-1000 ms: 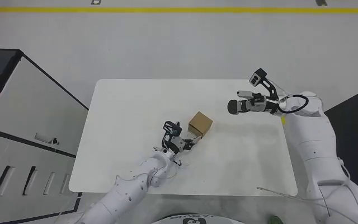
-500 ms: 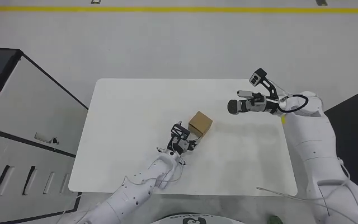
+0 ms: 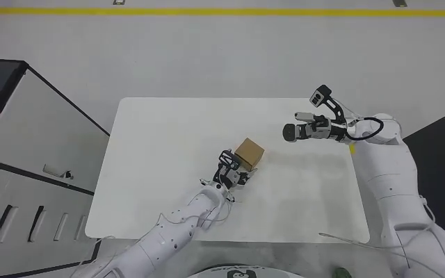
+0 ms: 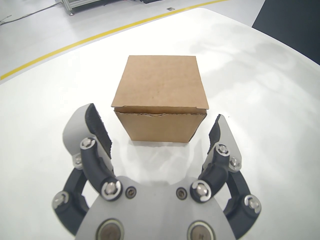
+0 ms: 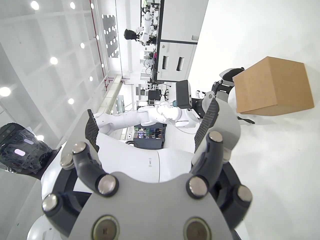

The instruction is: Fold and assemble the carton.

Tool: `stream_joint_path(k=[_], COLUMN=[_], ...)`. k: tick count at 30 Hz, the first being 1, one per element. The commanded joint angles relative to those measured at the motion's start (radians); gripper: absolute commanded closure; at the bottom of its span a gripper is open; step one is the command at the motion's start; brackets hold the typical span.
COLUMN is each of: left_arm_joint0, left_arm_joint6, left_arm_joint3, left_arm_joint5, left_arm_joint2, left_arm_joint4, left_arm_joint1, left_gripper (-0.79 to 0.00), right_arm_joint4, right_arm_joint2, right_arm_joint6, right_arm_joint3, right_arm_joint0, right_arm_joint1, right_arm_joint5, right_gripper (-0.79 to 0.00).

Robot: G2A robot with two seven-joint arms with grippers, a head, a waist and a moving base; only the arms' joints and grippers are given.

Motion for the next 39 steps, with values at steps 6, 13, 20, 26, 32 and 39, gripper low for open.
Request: stream_joint_path(k=[6,13,20,26,32,39], left_arm_joint0=[-0.017,-0.024,-0.031,-0.035,-0.016,0.071], left_arm_joint6=[0.007,0.016,0.017,0.017,0.01,-0.059], left_arm_joint3=[0.048,0.075,0.094,0.109,0.068,-0.118], left_arm_joint5=[-0.014,-0.025,-0.039,-0.041,-0.036,-0.099], left_arm_joint2=[0.003,-0.004,-0.013,-0.022,-0.055,-0.153], left_arm_joint4=[-0.009,-0.009,-0.004,0.002,0.029,0.073], left_arm_joint1=[-0.022,-0.035,-0.047,-0.056,-0.048,-0.004], left_gripper=[-0.785,-0.736,-0.65,0.0,0.0,0.0], right_arm_joint4=[0.0,0.0,0.0,0.0,0.0,0.0], right_arm_joint2=[0.0,0.0,0.0,0.0,0.0,0.0], right_arm_joint6=[0.0,0.0,0.0,0.0,0.0,0.0], right_arm_joint3=[0.0,0.0,0.0,0.0,0.0,0.0], right_arm_joint0=[0.0,0.0,0.0,0.0,0.0,0.0], right_arm_joint1=[0.0,0.0,0.0,0.0,0.0,0.0], right_arm_joint5=[0.0,0.0,0.0,0.0,0.0,0.0], right_gripper=[-0.785,-0.785,-0.785,-0.785,-0.785,-0.785])
